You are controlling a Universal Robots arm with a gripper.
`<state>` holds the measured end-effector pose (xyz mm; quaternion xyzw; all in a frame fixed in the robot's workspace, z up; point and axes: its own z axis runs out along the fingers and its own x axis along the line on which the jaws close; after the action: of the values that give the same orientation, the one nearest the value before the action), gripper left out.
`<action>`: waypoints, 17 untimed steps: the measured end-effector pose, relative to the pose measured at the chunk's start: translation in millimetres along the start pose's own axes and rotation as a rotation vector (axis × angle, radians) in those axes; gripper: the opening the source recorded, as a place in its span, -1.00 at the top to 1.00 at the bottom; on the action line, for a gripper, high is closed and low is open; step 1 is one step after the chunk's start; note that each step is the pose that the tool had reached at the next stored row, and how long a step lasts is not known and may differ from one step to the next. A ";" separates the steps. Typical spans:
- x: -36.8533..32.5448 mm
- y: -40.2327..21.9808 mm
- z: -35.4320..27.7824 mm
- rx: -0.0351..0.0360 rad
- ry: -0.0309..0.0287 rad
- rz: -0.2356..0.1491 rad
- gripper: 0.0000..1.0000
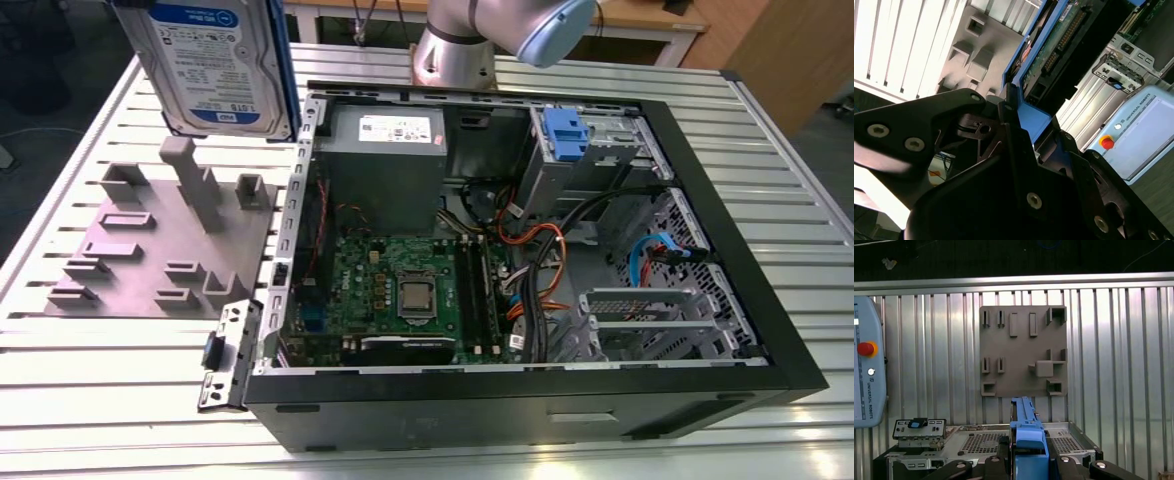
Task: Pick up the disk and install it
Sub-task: 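Pick up the disk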
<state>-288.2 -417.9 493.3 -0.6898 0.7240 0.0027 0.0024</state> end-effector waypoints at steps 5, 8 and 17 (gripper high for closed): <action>-0.1 -2.0 -0.1 -0.0001 0.0001 0.000 0.27; -0.2 -3.9 -0.1 -0.0001 0.0001 0.000 0.27; -0.6 -12.3 0.1 -0.0001 0.0001 0.000 0.27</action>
<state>-275.9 -417.9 493.3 -0.6898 0.7240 0.0027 0.0024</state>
